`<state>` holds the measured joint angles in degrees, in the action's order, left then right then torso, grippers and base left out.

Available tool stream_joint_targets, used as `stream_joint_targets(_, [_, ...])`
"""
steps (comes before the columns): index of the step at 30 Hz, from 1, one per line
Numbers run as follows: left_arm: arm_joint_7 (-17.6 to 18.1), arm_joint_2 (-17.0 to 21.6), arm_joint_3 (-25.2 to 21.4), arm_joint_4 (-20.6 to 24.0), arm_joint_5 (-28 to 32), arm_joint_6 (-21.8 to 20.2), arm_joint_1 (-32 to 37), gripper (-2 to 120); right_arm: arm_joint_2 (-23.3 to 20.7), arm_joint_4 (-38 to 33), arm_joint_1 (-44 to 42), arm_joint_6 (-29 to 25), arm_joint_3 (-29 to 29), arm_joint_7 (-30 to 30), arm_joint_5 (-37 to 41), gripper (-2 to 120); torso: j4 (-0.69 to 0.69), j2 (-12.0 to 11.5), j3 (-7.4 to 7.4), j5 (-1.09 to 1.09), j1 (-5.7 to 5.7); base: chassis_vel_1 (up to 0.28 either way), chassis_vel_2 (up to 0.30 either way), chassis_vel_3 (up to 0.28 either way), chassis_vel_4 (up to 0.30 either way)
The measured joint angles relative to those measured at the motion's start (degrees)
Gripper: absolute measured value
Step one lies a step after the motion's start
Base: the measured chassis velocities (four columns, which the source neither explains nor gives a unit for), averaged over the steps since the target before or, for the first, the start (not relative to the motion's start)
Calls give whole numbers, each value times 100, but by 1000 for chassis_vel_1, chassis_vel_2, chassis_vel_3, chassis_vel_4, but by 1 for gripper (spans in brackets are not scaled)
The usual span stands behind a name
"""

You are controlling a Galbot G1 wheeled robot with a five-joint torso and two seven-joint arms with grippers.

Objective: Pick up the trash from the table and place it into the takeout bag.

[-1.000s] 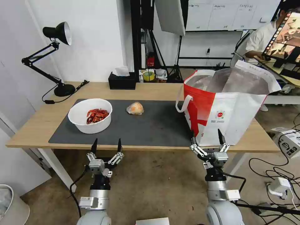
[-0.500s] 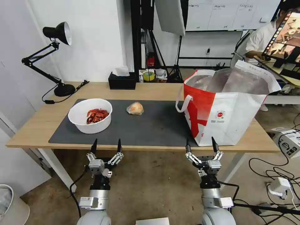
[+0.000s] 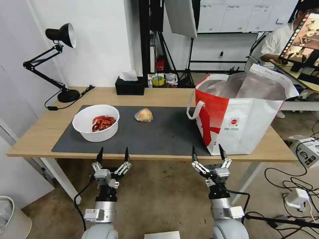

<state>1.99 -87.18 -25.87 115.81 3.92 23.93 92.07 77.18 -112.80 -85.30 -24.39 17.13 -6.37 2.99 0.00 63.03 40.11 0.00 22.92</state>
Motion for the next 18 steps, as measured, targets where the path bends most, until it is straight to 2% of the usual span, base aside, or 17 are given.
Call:
stream_joint_targets(7, [0,1,-10,-10,4,0,-6,100,-194,-106,425,680,-370,-46,395,100,0,-1,0,0,0,0,0,0,0])
stream_joint_targets(9, [-1,2,-11,-14,6,-1,-12,100,-302,-99,646,1017,-504,-61,660,100,0,-1,0,0,0,0,0,0,0])
stream_joint_targets(18, [0,-16,-20,-47,7,-4,-16,100,-604,92,1314,1535,-795,-156,1187,100,0,-1,0,0,0,0,0,0,0])
